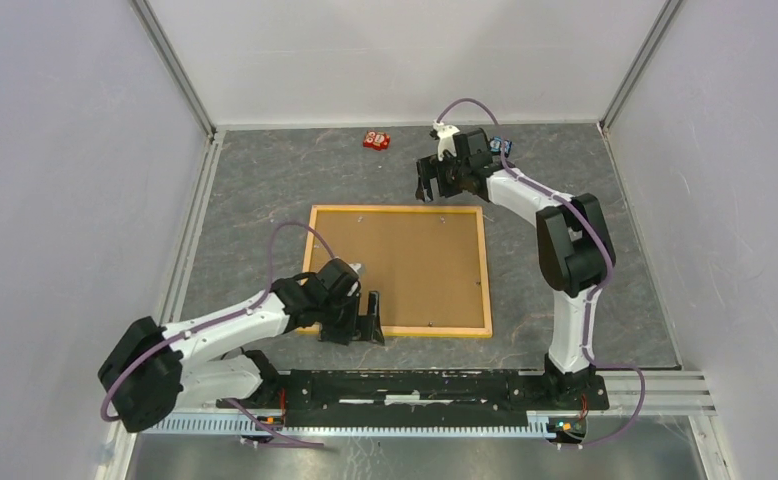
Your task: Put the photo into the frame
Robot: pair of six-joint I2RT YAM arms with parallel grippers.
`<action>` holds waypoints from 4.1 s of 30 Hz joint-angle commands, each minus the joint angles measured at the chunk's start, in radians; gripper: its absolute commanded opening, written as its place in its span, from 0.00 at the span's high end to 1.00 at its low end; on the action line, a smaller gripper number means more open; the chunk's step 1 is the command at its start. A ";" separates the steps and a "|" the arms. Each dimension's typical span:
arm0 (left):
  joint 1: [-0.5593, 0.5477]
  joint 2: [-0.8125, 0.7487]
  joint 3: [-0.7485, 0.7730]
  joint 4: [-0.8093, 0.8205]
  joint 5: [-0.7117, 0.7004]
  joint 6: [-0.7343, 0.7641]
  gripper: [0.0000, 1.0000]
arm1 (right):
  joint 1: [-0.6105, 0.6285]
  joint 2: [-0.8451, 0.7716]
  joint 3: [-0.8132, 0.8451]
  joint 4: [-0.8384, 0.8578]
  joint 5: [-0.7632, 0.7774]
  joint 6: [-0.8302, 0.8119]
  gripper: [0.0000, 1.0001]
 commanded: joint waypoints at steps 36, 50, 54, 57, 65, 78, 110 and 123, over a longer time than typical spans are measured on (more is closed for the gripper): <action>0.443 0.396 0.242 0.068 -0.191 0.059 0.16 | 0.018 -0.580 -0.823 -0.020 0.035 0.189 0.21; 0.443 0.408 0.254 0.071 -0.185 0.053 0.16 | 0.079 -0.571 -0.733 -0.236 0.215 0.137 0.36; 0.443 0.415 0.263 0.070 -0.170 0.059 0.17 | 0.092 -0.536 -0.713 -0.230 0.223 0.138 0.42; 0.443 0.408 0.260 0.067 -0.170 0.060 0.17 | 0.109 -0.532 -0.704 -0.245 0.230 0.133 0.47; 0.443 0.416 0.255 0.074 -0.163 0.060 0.17 | 0.129 -0.511 -0.690 -0.276 0.280 0.063 0.69; 0.443 0.454 0.315 0.090 -0.092 0.067 0.16 | 0.154 -0.500 -0.661 -0.243 0.325 -0.004 0.75; 0.443 0.330 0.461 -0.125 -0.196 0.180 0.04 | 0.124 -0.524 -0.531 -0.124 0.379 0.008 0.12; 0.398 0.283 0.259 -0.008 -0.115 0.112 0.19 | 0.061 -0.116 -0.104 -0.176 0.262 0.178 0.21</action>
